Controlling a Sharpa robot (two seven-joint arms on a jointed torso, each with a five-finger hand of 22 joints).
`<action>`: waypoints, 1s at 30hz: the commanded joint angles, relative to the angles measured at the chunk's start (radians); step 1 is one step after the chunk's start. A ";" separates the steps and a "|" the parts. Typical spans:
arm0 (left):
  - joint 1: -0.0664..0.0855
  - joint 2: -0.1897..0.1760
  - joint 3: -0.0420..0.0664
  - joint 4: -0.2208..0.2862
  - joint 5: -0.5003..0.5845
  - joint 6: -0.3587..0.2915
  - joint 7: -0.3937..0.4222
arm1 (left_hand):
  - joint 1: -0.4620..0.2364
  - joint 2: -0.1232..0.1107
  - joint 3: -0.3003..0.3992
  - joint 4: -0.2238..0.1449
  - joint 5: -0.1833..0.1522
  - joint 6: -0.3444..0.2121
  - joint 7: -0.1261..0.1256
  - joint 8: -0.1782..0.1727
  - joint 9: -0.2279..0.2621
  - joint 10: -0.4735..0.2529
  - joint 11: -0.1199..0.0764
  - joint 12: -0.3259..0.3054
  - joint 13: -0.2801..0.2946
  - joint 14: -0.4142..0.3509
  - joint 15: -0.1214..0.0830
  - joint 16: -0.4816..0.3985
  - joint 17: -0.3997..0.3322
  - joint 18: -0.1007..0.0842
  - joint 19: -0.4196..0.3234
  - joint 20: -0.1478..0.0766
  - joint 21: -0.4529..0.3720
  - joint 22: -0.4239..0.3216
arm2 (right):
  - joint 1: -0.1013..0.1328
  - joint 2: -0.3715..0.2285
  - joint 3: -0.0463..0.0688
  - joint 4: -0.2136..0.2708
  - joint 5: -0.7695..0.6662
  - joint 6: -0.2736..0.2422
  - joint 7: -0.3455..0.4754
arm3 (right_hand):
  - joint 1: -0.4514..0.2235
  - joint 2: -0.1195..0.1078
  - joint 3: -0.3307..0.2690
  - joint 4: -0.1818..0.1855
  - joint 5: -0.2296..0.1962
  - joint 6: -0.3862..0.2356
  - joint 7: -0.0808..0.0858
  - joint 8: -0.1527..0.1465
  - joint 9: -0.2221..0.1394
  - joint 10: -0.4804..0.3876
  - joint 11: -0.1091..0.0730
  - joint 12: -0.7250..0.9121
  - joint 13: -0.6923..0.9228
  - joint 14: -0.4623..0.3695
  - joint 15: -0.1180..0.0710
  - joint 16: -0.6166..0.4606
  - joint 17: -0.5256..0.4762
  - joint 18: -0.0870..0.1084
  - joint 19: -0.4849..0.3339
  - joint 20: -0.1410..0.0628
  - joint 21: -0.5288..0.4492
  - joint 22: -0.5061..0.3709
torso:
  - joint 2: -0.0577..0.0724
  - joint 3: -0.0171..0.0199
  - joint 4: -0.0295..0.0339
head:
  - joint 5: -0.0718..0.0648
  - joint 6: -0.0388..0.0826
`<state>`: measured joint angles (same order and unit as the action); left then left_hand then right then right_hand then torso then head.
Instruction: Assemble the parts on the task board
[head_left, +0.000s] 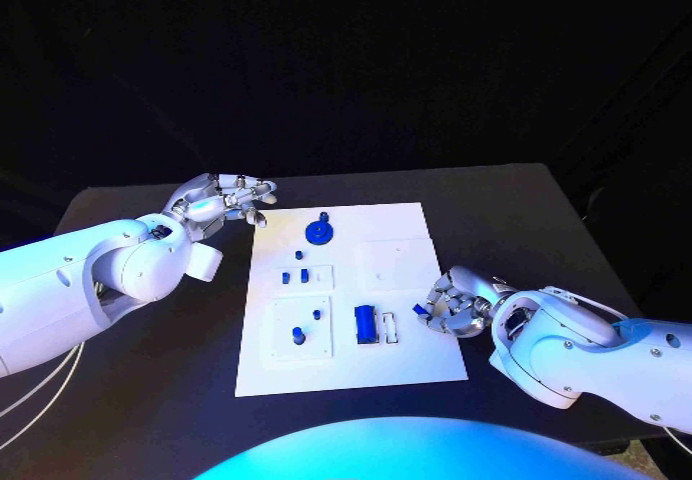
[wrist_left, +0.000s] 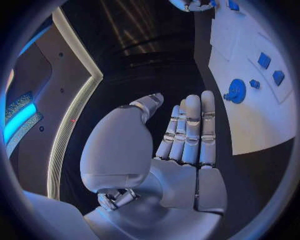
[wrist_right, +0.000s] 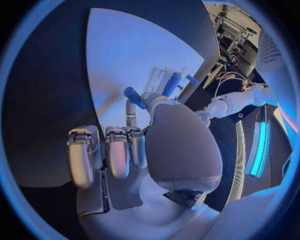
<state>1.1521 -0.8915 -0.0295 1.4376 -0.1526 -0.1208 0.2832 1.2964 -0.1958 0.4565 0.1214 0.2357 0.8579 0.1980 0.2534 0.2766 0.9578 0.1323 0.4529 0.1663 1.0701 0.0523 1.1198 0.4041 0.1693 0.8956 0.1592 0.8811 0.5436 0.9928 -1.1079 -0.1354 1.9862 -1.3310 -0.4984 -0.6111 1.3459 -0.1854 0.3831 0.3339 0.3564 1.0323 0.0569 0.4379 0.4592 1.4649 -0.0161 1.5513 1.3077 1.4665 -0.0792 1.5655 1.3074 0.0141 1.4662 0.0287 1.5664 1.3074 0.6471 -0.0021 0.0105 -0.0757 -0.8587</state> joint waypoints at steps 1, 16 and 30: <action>0.000 0.003 0.001 0.003 0.007 0.002 0.008 | 0.011 -0.001 -0.004 0.000 0.002 -0.005 0.001 0.005 0.001 -0.006 -0.002 0.003 0.001 -0.002 0.006 0.003 0.001 0.015 0.010 0.000 -0.004 -0.001 | 0.004 0.014 -0.001 0.007 0.190 -0.064 0.042 | -0.023 0.002 0.110 -0.096 0.000 -0.006 -0.002 0.006 0.036 0.097 -0.004 -0.002 0.252 0.104 -0.002 0.005 0.263 -0.014 0.105 -0.004 0.004 0.263 | 0.001 0.0002 0.0019 | 0.000 -0.001; 0.000 0.005 0.001 0.002 0.006 0.010 0.002 | 0.017 0.002 -0.003 0.001 0.003 -0.004 0.002 0.006 0.001 -0.007 -0.002 0.004 0.000 -0.002 0.006 0.003 0.001 0.015 0.012 -0.001 -0.006 -0.003 | 0.002 0.082 -0.001 -0.022 0.332 -0.037 0.009 | -0.123 -0.015 0.091 -0.068 -0.037 -0.003 -0.001 0.011 0.044 0.099 -0.002 0.002 0.255 0.104 -0.001 0.005 0.263 -0.014 0.105 -0.003 0.004 0.263 | 0.001 0.0002 0.0006 | 0.004 -0.007; 0.000 0.007 0.000 0.001 0.006 0.018 -0.002 | 0.020 0.003 -0.002 0.001 0.003 -0.004 0.002 0.007 0.001 -0.007 -0.002 0.004 0.000 -0.002 0.006 0.003 0.001 0.015 0.013 -0.001 -0.007 -0.003 | -0.010 0.119 -0.002 -0.058 0.305 -0.035 -0.013 | -0.153 -0.017 0.063 -0.055 -0.114 0.003 -0.002 0.011 0.045 0.099 -0.003 0.002 0.255 0.104 -0.001 0.005 0.263 -0.014 0.105 -0.003 0.004 0.263 | 0.001 0.0007 0.0000 | 0.007 -0.006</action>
<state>1.1521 -0.8870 -0.0297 1.4368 -0.1525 -0.1186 0.2783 1.3069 -0.1935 0.4565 0.1214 0.2357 0.8580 0.1980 0.2533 0.2764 0.9579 0.1322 0.4529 0.1662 1.0701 0.0523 1.1197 0.4039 0.1692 0.9026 0.1593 0.8776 0.5411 0.9847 -0.9903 -0.1370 1.9304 -1.0168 -0.5463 -0.6164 1.2025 -0.2054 0.4526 0.2800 0.2457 1.0329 0.0564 0.4498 0.5048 1.4650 -0.0159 1.5512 1.3075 1.4665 -0.0790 1.5655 1.3077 0.0142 1.4662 0.0288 1.5664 1.3080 0.6480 -0.0012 0.0108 -0.0691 -0.8665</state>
